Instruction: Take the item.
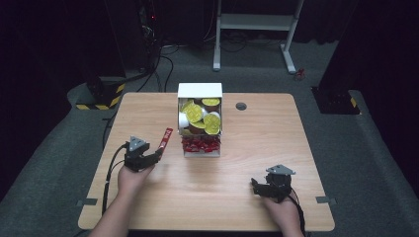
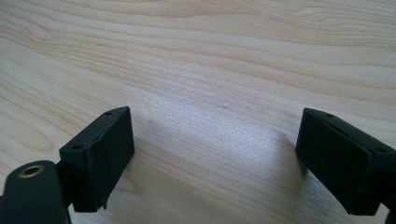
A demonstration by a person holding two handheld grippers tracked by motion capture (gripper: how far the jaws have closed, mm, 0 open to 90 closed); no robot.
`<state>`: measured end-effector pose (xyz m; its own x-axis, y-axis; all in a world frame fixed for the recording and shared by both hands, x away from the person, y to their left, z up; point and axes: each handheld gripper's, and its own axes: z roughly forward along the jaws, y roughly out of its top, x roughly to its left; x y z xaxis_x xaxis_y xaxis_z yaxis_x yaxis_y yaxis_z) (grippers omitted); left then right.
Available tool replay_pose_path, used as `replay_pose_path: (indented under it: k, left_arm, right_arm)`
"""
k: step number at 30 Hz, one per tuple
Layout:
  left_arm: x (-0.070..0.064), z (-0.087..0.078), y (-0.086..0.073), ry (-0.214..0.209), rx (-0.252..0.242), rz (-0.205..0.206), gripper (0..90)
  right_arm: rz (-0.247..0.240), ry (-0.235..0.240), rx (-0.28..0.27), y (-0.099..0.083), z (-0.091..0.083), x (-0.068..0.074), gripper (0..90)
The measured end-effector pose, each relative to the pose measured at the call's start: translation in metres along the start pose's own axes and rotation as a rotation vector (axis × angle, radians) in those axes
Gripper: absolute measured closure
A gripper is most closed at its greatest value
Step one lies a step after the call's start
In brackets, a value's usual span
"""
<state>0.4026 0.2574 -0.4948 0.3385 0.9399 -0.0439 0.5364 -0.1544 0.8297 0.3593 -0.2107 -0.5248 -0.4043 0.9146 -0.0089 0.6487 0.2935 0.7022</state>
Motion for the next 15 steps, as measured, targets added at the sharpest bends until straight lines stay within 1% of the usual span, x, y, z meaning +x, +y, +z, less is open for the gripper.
replay_pose_path:
  k: [4, 5, 6, 8, 9, 10, 14, 15]
  left_arm:
    - [0.002, -0.005, -0.002, 0.001, 0.002, 0.003, 39.8]
    - [0.003, -0.007, -0.003, 0.002, 0.013, 0.011, 39.2]
    - [0.003, -0.007, -0.003, 0.002, 0.013, 0.011, 39.1]
    - [0.004, -0.01, -0.005, -0.005, 0.003, 0.001, 39.2]
    - [0.006, -0.012, -0.005, -0.009, 0.005, -0.002, 39.1]
    - [0.006, -0.013, -0.006, -0.01, -0.002, -0.013, 39.0]
    - [0.009, -0.019, -0.009, -0.014, -0.001, -0.015, 37.7]
    - [0.009, -0.022, -0.01, -0.015, -0.01, -0.024, 37.4]
  right_arm:
    - [0.0, 0.0, 0.0, 0.0, 0.0, 0.0, 11.2]
    - [0.0, 0.0, 0.0, 0.0, 0.0, 0.0, 11.2]
    - [0.0, 0.0, 0.0, 0.0, 0.0, 0.0, 11.2]
    - [0.0, 0.0, 0.0, 0.0, 0.0, 0.0, 11.2]
    - [0.0, 0.0, 0.0, 0.0, 0.0, 0.0, 11.2]
    - [0.0, 0.0, 0.0, 0.0, 0.0, 0.0, 11.2]
    - [0.0, 0.0, 0.0, 0.0, 0.0, 0.0, 11.2]
    - [0.0, 0.0, 0.0, 0.0, 0.0, 0.0, 11.2]
